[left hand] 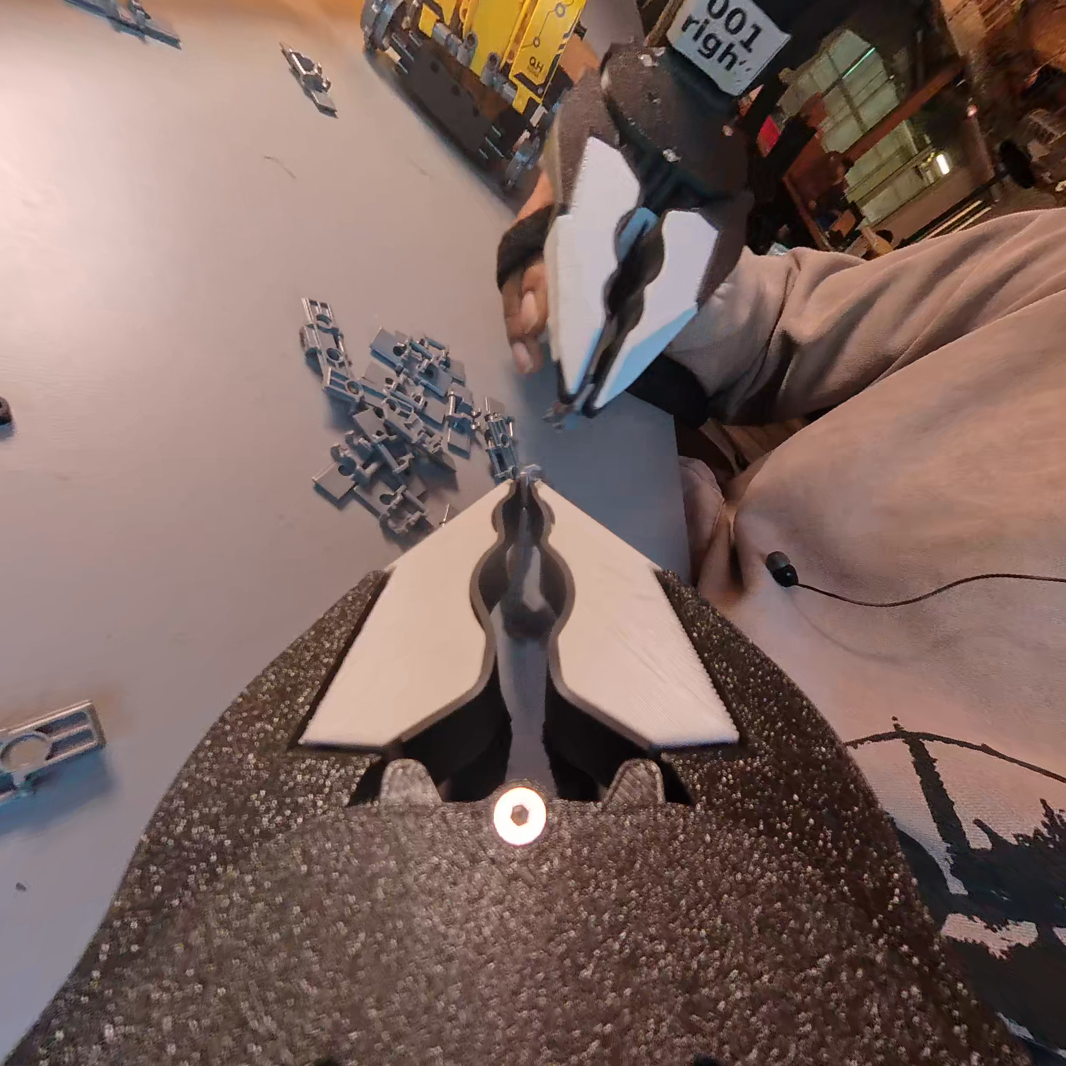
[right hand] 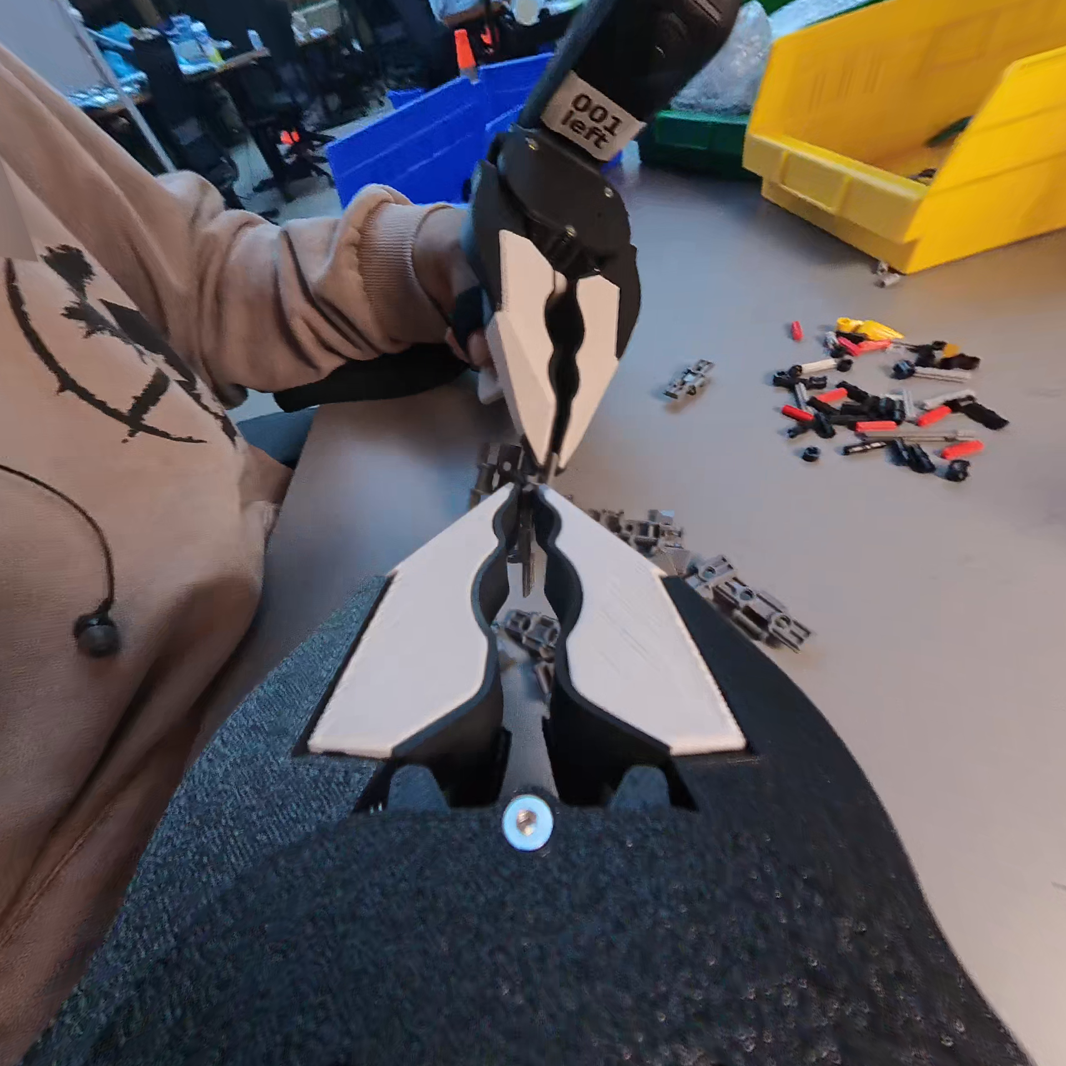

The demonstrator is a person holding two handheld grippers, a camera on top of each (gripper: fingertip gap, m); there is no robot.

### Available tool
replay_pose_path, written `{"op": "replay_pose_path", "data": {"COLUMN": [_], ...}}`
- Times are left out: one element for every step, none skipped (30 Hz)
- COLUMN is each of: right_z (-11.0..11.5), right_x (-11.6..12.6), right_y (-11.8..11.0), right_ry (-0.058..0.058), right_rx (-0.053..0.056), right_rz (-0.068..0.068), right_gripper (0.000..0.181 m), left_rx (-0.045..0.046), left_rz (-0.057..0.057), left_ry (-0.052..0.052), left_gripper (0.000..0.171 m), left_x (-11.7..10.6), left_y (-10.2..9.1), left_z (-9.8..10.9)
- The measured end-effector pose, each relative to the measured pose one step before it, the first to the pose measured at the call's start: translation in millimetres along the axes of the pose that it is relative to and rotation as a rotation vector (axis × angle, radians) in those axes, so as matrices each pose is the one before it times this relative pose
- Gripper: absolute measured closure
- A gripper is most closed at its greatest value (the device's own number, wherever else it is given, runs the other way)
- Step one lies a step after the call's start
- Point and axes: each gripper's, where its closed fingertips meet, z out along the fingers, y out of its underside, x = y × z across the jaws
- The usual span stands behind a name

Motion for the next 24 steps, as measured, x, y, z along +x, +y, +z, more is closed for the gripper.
{"op": "replay_pose_path", "data": {"right_z": [1.18,1.43,1.06,0.98,0.9,0.8,0.52,0.84,1.52,2.14,2.49,2.68,2.52,2.19,1.19,0.35,-0.55,-0.96,-1.23,-1.7,-1.99,-2.17,-2.07,-1.64], "right_x": [7.15,5.75,1.04,0.24,0.38,-2.05,-2.94,-2.98,-3.41,-3.2,-3.02,-2.69,-2.64,-2.96,-2.75,-1.7,-0.97,-1.01,-0.39,-0.04,0.18,-0.03,-0.12,0.26], "right_y": [3.27,2.51,1.34,-0.17,-0.32,-0.5,-1.59,-1.92,-0.72,0.51,1.3,2.2,2.0,2.23,0.69,0.59,-0.24,-1.55,-1.4,-1.8,-2.3,-2.74,-3.0,-2.37], "right_ry": [0.0314,0.0263,0.0032,0.0048,0.0074,-0.0069,-0.0112,-0.0119,-0.0152,-0.0136,-0.0114,-0.0102,-0.0109,-0.0138,-0.0137,-0.0069,-0.0084,-0.0126,-0.0117,-0.0094,-0.0082,-0.0089,-0.0087,-0.0041], "right_rx": [-0.013,-0.0111,-0.0065,0.0012,0.0004,-0.0004,0.0052,0.0074,0.0011,-0.0053,-0.0085,-0.0128,-0.01,-0.011,-0.003,-0.0031,0.0006,0.0111,0.0124,0.0151,0.0179,0.0195,0.019,0.0145], "right_rz": [0.0162,0.0171,0.0092,0.0045,-0.0018,-0.0039,0.0004,0.0046,0.0058,0.0036,-0.0002,-0.0006,-0.0004,-0.0018,-0.002,-0.0032,-0.0001,0.0111,0.0183,0.0157,0.0138,0.0145,0.0144,0.0111], "right_gripper": [0.171,0.163,0.161,0.158,0.155,0.153,0.153,0.153,0.153,0.153,0.154,0.157,0.162,0.168,0.173,0.174,0.174,0.174,0.174,0.175,0.175,0.175,0.175,0.175], "left_rx": [0.00252,-0.00054,-0.00057,-0.00026,0.00059,0.00197,0.00365,0.00608,0.0053,0.00177,0.00215,0.00145,-0.00023,-0.00091,-0.00553,-0.00204,0.00158,0.00356,0.00603,0.00178,-0.00051,0.005,0.0121,0.01245], "left_rz": [0.0011,0.0001,0.0035,0.0027,0.0006,0.0,-0.0006,0.0018,0.004,0.0029,0.0056,0.0048,0.0054,0.0074,0.0073,0.0059,0.005,0.0062,0.0089,0.015,0.0177,0.0145,0.0065,-0.0027], "left_ry": [0.0103,0.0081,0.0062,0.0062,0.0037,0.0039,0.0096,0.0134,0.0123,0.006,0.0063,0.0113,0.0092,0.0021,-0.0027,0.0075,0.0109,0.0157,0.0091,-0.0006,-0.0049,-0.0082,-0.0066,-0.0019], "left_gripper": [0.169,0.169,0.169,0.169,0.169,0.169,0.171,0.171,0.17,0.17,0.169,0.169,0.169,0.169,0.169,0.169,0.168,0.164,0.161,0.159,0.159,0.16,0.162,0.163], "left_x": [1.7,1.41,1.34,1.43,0.89,0.41,1.27,2.1,2.23,1.34,1.64,2.6,2.44,1.12,0.12,1.49,2.1,2.91,2.36,1.06,0.52,-0.26,-0.36,-0.52], "left_y": [-0.36,0.15,0.14,0.04,-0.18,-0.27,-0.4,-0.96,-1.0,-0.52,-0.32,-0.29,-0.1,0.03,0.73,0.22,-0.38,-0.78,-1.47,-0.72,-0.44,-1.22,-2.1,-2.1], "left_z": [0.49,0.63,0.6,0.5,0.43,0.18,0.09,0.08,0.32,0.63,0.7,0.91,0.97,0.78,0.64,0.18,0.1,-0.04,-0.3,-0.31,-0.21,-0.47,-0.85,-1.18]}}
